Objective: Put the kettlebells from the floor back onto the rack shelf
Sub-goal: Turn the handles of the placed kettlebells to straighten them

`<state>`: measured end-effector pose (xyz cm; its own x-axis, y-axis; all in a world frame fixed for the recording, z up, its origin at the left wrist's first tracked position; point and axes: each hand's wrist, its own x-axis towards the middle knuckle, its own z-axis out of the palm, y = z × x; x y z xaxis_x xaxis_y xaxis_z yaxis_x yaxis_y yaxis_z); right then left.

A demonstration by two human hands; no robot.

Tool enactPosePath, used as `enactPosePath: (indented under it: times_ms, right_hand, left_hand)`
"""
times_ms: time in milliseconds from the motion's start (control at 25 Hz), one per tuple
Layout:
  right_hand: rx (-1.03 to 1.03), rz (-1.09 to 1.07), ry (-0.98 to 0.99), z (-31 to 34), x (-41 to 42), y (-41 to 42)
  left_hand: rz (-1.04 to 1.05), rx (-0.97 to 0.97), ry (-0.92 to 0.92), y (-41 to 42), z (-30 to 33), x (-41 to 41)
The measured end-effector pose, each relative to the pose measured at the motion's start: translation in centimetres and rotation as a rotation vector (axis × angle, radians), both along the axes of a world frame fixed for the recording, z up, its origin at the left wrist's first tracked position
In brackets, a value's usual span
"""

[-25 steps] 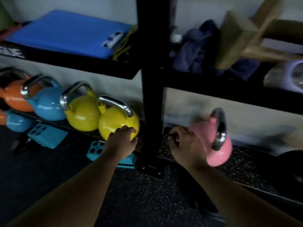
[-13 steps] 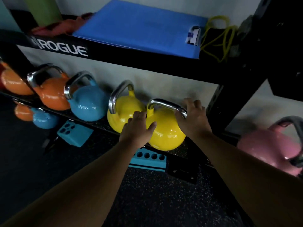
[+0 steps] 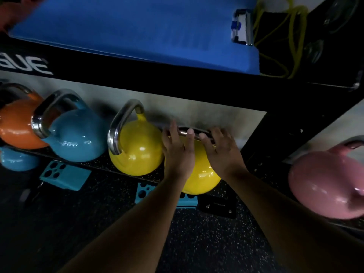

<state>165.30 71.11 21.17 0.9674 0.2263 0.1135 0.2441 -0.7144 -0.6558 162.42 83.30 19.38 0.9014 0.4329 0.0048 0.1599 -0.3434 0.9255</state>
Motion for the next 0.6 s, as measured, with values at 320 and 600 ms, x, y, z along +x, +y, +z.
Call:
enactPosePath:
  times_ms: [320,600]
  right_hand:
    - [0.359,-0.233,0.333,1.5,-1.0,0.2]
    - [0.595,-0.282,0.351,0.2,-3.8,1.7]
  left_hand:
    - [0.01,-0.231,0.033,0.1,-0.7,2.3]
    - [-0.319,-0.246,0.053,1.2,0.4,3.2]
